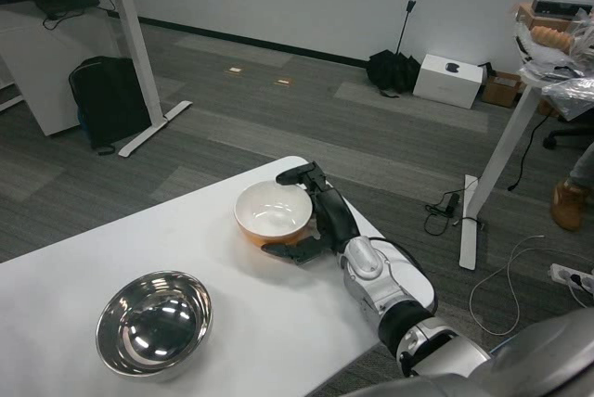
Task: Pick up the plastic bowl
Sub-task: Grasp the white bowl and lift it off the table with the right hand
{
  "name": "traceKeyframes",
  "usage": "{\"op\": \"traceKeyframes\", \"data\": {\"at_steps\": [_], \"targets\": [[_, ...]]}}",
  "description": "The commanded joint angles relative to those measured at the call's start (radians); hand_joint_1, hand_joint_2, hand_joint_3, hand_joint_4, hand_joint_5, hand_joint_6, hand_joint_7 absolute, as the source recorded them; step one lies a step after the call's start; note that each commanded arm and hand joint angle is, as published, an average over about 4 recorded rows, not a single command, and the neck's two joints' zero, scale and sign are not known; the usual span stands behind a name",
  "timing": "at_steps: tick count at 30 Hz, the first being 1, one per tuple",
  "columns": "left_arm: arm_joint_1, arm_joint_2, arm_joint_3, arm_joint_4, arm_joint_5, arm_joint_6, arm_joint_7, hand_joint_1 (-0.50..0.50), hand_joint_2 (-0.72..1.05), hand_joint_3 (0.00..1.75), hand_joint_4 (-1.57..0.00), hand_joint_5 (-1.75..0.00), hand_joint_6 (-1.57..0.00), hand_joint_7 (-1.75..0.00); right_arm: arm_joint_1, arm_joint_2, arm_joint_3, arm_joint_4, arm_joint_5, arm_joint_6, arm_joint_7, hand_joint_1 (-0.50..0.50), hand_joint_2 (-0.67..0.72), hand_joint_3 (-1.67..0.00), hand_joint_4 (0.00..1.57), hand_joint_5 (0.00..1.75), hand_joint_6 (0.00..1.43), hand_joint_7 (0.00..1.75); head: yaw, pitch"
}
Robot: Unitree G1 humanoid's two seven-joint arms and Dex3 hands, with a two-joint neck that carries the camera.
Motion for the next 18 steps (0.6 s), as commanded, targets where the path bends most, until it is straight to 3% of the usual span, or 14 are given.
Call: {"op": "traceKeyframes", "data": {"at_steps": [1, 3, 6, 10, 12, 16, 18], "targets": [[0.008, 0.001, 0.000, -0.008, -0.001, -0.003, 0.000, -0.50, 0.60, 0.00, -0.85, -0.31, -0.03, 0.00, 0.011, 0.004, 0.020, 0.036, 0.002, 0.002, -0.001, -0.42, -0.27, -1.23, 0.00, 1.72, 0.00, 1.61, -0.002, 0.000], [0.008, 0.001, 0.000, -0.009, -0.001, -0.003, 0.000, -0.50, 0.60, 0.00, -0.84, -0.31, -0.03, 0.00, 0.011, 0.004, 0.024, 0.038, 0.002, -0.005, -0.002, -0.42, -0.30, -1.41, 0.00, 1.75, 0.00, 1.66, -0.002, 0.001], [0.008, -0.001, -0.001, -0.011, -0.001, -0.003, 0.000, -0.50, 0.60, 0.00, -0.84, -0.31, -0.03, 0.00, 0.010, 0.000, 0.025, 0.041, -0.001, -0.019, -0.003, -0.43, -0.40, -1.55, 0.04, 1.72, 0.00, 1.68, -0.002, 0.001], [0.011, -0.001, -0.003, -0.011, -0.001, -0.003, 0.000, -0.50, 0.60, 0.00, -0.82, -0.31, -0.03, 0.00, 0.010, -0.006, 0.025, 0.053, 0.001, -0.053, -0.003, -0.44, -0.51, -1.59, 0.21, 1.65, 0.06, 1.68, 0.000, 0.003], [0.012, -0.001, -0.003, -0.011, -0.001, -0.003, 0.000, -0.50, 0.60, 0.00, -0.82, -0.31, -0.02, 0.00, 0.010, -0.008, 0.025, 0.058, 0.006, -0.070, -0.003, -0.42, -0.57, -1.59, 0.47, 1.60, 0.26, 1.64, 0.001, 0.004], [0.017, -0.001, -0.003, -0.016, -0.001, -0.003, -0.001, -0.50, 0.60, 0.00, -0.82, -0.31, -0.03, 0.00, 0.010, -0.014, 0.024, 0.064, 0.036, -0.117, -0.004, -0.42, -0.60, -1.57, 1.07, 1.45, 0.86, 1.47, 0.005, 0.012], [0.018, -0.001, -0.003, -0.018, -0.002, -0.003, -0.001, -0.50, 0.60, 0.00, -0.82, -0.31, -0.03, 0.00, 0.010, -0.019, 0.023, 0.062, 0.052, -0.134, -0.004, -0.42, -0.60, -1.53, 1.29, 1.36, 1.03, 1.40, 0.008, 0.016]]}}
